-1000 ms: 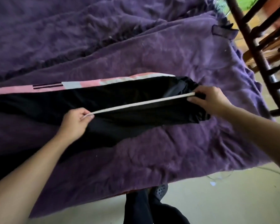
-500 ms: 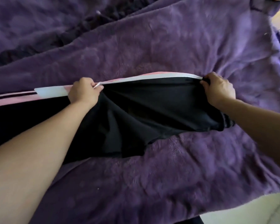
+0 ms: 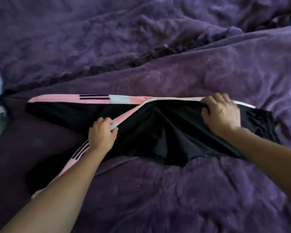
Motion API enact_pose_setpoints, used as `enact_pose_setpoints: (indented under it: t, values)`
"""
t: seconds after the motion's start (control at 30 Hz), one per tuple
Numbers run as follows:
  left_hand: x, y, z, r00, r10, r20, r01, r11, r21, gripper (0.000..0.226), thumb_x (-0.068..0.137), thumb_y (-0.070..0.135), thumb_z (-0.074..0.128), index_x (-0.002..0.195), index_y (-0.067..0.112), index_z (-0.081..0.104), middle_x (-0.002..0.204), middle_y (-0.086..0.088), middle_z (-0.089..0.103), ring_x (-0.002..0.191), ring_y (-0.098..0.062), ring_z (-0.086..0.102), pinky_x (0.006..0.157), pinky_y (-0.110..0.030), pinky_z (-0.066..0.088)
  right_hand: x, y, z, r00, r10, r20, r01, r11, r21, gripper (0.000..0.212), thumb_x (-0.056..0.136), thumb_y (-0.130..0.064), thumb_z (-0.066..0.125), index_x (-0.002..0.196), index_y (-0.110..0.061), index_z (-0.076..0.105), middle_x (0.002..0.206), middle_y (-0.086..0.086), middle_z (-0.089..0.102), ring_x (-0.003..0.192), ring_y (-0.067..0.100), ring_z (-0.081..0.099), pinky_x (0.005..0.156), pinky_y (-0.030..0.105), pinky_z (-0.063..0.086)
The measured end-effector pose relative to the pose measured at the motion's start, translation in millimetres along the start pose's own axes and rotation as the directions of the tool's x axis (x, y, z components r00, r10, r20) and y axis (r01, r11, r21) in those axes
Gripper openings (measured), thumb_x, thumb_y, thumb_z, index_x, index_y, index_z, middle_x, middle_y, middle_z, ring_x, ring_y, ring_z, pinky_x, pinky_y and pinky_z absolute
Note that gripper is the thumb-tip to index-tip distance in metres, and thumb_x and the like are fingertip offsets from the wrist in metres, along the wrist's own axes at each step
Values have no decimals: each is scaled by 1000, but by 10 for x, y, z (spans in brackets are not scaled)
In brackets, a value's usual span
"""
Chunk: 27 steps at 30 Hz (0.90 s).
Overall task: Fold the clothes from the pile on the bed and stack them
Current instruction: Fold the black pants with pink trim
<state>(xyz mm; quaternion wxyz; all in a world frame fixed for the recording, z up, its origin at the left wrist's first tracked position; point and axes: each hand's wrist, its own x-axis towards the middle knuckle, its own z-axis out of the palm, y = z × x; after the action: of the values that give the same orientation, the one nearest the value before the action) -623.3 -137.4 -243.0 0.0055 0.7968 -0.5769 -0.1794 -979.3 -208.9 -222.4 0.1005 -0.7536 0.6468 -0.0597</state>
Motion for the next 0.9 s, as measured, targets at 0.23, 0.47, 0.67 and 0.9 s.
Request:
enact_pose_setpoints:
  t: [0.23,0.47,0.67,0.9]
  values:
    - [-920,-1367,-113,987,-98,125,67,970,233,47,71,41,79,105,13,64,96,-8,59,91,-29,55,75,-43,44,-255,-1550,539,942,-220,253,158,957,241,16,83,-17,62,97,-19,68,96,2,68,85,33,65,65,36,46]
    - [-1160,-2472,-41,972,-62,228,-14,947,320,43,60,26,82,97,14,64,93,-7,58,88,-29,56,74,-43,45,-105,-2447,1104,934,-38,355,12,997,76,51,82,-17,58,131,-24,47,122,12,56,100,38,62,75,41,47]
    - [-938,-3286,-445,987,-16,160,40,989,-145,14,76,2,70,70,6,57,72,1,50,64,-25,54,58,-31,40,-1,-2748,1358,933,222,284,-223,974,-32,67,86,-24,60,145,-31,29,121,20,50,96,48,59,71,44,42]
    - [333,-3360,-1318,989,-45,-144,-47,811,-583,11,84,15,67,74,12,63,61,2,56,57,-5,45,56,-22,38,295,-2743,1230,912,371,176,-374,927,-19,23,92,-37,56,104,-21,68,102,22,66,93,43,60,77,42,46]
